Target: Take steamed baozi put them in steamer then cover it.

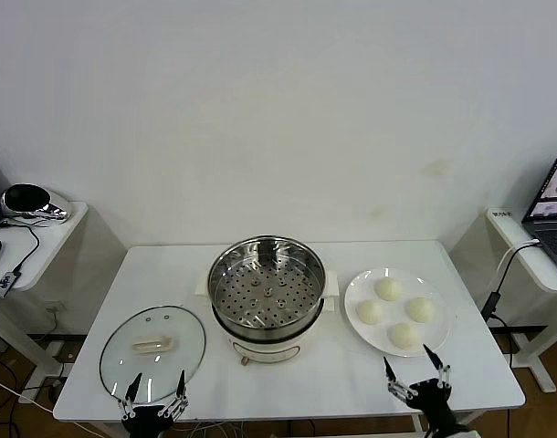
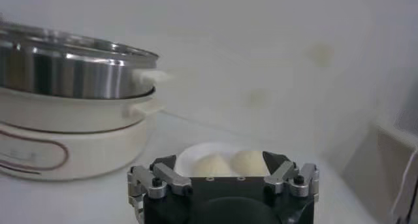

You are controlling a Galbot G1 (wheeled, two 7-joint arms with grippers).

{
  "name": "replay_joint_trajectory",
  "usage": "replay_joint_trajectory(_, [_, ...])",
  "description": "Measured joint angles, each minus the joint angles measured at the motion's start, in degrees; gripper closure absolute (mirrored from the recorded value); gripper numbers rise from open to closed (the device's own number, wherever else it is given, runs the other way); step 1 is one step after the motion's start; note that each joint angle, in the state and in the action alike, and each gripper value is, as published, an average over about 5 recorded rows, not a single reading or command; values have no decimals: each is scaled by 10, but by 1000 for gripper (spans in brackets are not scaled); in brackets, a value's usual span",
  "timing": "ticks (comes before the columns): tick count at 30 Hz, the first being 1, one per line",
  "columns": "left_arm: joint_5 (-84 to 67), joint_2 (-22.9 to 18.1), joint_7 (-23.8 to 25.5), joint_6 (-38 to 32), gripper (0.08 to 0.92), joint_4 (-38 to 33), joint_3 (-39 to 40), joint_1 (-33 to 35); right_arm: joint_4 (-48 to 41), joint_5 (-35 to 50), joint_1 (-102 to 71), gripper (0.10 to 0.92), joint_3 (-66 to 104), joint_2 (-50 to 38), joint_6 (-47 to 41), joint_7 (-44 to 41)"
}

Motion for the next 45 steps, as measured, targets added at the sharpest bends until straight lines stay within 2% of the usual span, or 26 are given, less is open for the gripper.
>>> replay_joint_trajectory(6, [15,7,0,-3,177,2,-6,-13,-24,-82,65,203,7,-69,-21,-37])
replay_joint_trajectory(13, [30,14,-1,-3,177,3,-14,-26,-82,-157,195,203,-29,-183,-43,-128])
replay_joint_trajectory(24, [38,19,-4,-2,177,-6,-27,-25,-224,-164,492,203,-253,-301,-68,-315])
replay_joint_trajectory(34, [41,16,-8,-2,177,-10,-37,-21,-350,-136,744,203,-502,-311,-61,-464])
replay_joint_trajectory(45, [42,13,-9,-3,177,-13,-49,-14,-471,-132,867,203,-658,-255,-41,-523])
